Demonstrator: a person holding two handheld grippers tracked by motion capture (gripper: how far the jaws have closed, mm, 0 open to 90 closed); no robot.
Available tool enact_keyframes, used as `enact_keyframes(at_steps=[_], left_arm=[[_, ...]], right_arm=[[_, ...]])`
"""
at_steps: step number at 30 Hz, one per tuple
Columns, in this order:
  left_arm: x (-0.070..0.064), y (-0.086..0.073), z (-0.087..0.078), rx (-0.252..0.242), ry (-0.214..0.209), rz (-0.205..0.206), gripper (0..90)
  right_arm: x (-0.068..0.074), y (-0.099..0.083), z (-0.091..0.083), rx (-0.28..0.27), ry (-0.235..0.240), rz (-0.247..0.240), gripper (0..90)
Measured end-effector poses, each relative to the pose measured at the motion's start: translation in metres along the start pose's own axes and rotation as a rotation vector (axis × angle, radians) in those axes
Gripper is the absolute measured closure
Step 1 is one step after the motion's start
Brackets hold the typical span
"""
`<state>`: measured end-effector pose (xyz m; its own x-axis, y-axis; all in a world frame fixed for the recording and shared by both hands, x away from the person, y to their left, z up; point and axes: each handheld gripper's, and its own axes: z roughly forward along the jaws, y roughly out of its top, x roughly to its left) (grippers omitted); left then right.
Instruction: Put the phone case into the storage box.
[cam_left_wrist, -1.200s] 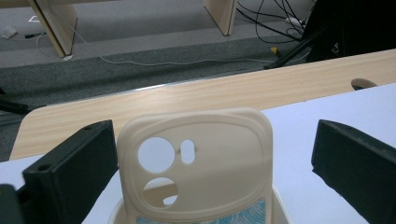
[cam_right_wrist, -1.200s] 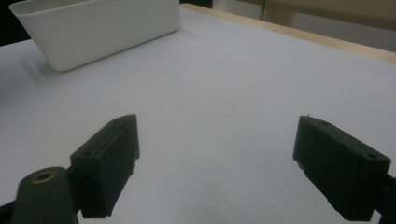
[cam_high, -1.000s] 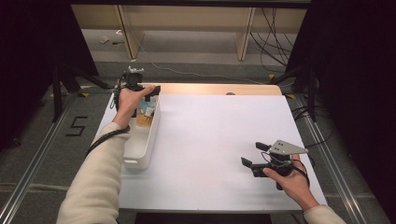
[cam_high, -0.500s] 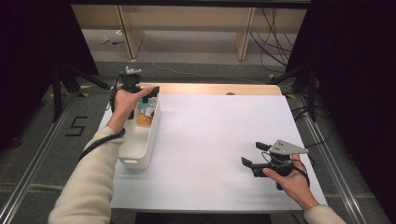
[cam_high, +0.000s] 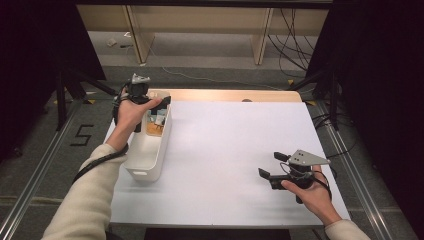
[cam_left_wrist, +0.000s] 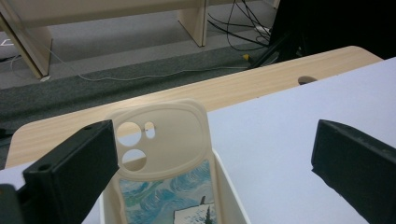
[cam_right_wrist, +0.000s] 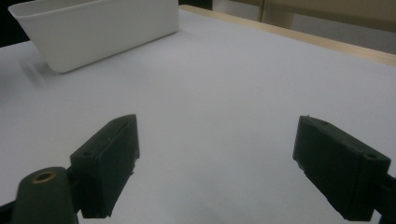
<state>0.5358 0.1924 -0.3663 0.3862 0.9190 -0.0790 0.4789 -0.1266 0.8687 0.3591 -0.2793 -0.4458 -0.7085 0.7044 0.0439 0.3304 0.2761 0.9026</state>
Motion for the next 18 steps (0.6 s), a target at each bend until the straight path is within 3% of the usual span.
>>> enact_keyframes(at_steps=[18], left_arm=[[-0.008, -0.018, -0.022, -0.021, -0.055, 0.005, 0.2]], right_arm=[[0.000, 0.000, 0.000, -0.004, -0.005, 0.003, 15.5]])
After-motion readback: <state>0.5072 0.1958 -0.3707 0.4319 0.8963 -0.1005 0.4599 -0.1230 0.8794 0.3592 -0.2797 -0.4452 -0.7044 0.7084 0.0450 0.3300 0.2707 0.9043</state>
